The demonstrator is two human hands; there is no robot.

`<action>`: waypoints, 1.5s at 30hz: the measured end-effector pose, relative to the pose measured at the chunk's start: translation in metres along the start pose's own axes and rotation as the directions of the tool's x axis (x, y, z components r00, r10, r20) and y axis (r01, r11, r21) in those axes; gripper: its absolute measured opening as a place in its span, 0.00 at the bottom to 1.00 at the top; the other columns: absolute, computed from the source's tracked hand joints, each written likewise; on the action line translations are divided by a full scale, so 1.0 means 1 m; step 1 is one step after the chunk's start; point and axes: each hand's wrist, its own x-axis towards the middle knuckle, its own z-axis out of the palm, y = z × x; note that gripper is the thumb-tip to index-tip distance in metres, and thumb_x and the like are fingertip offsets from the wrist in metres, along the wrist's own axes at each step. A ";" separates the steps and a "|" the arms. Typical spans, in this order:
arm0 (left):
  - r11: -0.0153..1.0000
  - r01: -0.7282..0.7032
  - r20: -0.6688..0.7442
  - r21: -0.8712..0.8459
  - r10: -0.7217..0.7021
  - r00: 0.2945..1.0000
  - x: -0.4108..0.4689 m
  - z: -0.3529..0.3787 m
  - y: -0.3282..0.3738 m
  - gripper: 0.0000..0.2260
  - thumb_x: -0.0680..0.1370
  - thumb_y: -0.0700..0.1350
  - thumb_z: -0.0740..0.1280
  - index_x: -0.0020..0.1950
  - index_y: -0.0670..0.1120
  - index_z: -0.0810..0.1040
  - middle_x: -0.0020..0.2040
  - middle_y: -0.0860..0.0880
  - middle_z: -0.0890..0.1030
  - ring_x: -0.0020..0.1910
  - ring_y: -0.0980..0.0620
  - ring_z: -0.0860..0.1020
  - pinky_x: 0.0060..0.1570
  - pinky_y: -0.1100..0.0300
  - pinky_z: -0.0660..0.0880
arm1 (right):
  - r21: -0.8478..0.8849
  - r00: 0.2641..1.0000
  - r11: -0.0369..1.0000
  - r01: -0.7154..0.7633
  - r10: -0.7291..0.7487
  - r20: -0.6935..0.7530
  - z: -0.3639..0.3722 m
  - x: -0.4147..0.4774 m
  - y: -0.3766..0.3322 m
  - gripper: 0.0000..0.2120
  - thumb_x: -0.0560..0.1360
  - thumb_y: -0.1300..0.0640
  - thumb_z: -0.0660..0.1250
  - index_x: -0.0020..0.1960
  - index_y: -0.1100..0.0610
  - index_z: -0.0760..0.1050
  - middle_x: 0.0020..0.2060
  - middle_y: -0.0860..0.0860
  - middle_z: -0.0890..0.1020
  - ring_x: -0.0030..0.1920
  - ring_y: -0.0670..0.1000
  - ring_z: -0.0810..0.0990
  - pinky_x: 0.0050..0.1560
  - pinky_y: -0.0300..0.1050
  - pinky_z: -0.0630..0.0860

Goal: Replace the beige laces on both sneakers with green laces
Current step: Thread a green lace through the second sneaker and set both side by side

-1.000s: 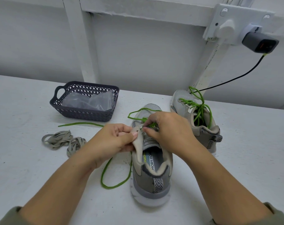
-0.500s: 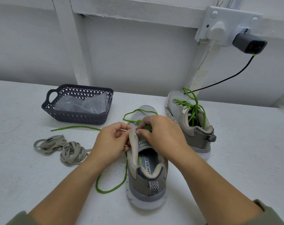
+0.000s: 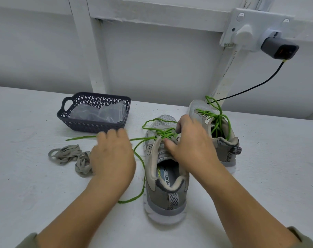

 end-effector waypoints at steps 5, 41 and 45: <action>0.897 -0.411 -0.132 -0.164 0.393 0.910 0.014 0.003 0.005 0.03 0.70 0.47 0.76 0.40 0.51 0.83 0.35 0.53 0.81 0.39 0.46 0.75 0.34 0.55 0.65 | 0.037 0.997 0.999 0.005 -0.007 0.075 -0.005 -0.005 0.003 0.09 0.75 0.51 0.66 0.46 0.55 0.69 0.37 0.51 0.74 0.42 0.56 0.75 0.37 0.44 0.67; 0.924 -0.218 -0.002 -0.314 0.229 0.974 0.010 -0.009 0.020 0.09 0.80 0.52 0.63 0.56 0.54 0.81 0.47 0.53 0.81 0.53 0.47 0.72 0.50 0.52 0.70 | 0.162 0.991 0.983 -0.087 0.102 -0.087 0.011 -0.013 0.006 0.08 0.74 0.55 0.65 0.43 0.56 0.66 0.36 0.50 0.73 0.40 0.55 0.74 0.38 0.45 0.67; 0.997 -0.070 0.325 -0.016 0.072 0.943 0.007 -0.009 0.008 0.07 0.80 0.50 0.62 0.54 0.55 0.78 0.45 0.52 0.76 0.54 0.49 0.72 0.48 0.55 0.65 | 0.168 0.980 0.981 -0.099 0.126 -0.155 0.012 -0.015 0.008 0.07 0.74 0.56 0.65 0.44 0.56 0.67 0.38 0.52 0.75 0.39 0.54 0.72 0.37 0.44 0.65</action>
